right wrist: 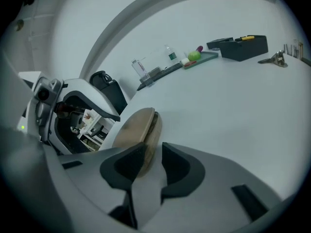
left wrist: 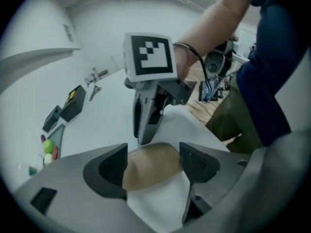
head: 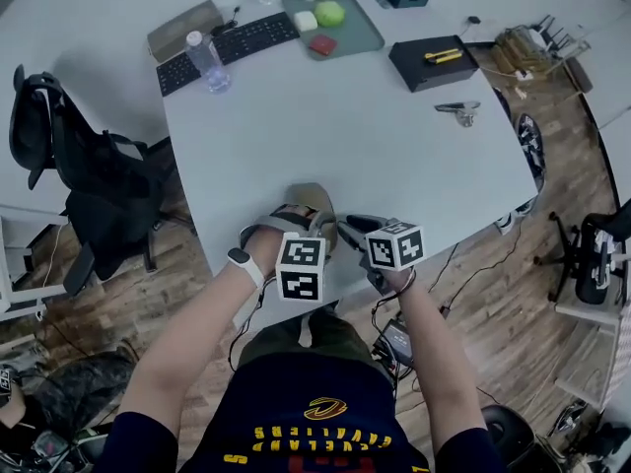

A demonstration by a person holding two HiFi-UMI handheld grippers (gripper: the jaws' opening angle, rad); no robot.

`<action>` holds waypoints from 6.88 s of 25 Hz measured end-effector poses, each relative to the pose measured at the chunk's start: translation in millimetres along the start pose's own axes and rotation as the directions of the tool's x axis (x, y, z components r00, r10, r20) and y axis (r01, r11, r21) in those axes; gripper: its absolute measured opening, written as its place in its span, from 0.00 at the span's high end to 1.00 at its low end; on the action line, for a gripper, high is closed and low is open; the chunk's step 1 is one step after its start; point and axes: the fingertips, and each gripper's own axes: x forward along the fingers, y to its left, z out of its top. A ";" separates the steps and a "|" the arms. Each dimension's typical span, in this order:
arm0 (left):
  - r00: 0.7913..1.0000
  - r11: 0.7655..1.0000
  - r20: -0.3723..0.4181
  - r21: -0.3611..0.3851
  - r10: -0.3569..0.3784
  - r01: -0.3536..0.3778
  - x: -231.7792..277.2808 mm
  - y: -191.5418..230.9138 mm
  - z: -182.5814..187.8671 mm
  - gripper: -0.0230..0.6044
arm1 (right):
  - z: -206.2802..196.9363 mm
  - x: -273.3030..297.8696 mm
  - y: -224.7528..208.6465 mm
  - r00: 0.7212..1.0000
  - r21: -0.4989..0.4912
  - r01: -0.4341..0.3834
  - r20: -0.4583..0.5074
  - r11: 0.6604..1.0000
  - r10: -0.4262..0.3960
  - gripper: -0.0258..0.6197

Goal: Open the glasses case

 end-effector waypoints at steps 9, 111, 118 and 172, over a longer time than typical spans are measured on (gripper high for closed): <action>0.923 0.921 -0.223 0.164 -0.315 0.354 16.4 -5.6 -8.9 0.34 | -3.9 7.3 1.2 0.993 0.035 -0.105 -0.058 0.994 0.107 0.77; 0.991 0.854 0.076 -0.502 -0.114 0.137 -25.8 -50.8 -134.0 0.35 | -9.6 24.9 13.6 0.989 0.084 -0.086 -0.112 0.993 0.095 0.82; 0.992 0.868 0.058 -0.480 -0.111 0.126 -29.5 -51.7 -133.3 0.35 | -5.1 26.2 18.1 0.991 0.065 -0.087 -0.094 0.994 0.093 0.82; 0.612 0.497 0.461 -0.859 0.643 0.124 -209.1 -16.7 -32.8 0.84 | 103.2 -135.2 109.0 0.882 -0.062 0.038 0.472 0.997 -0.005 0.91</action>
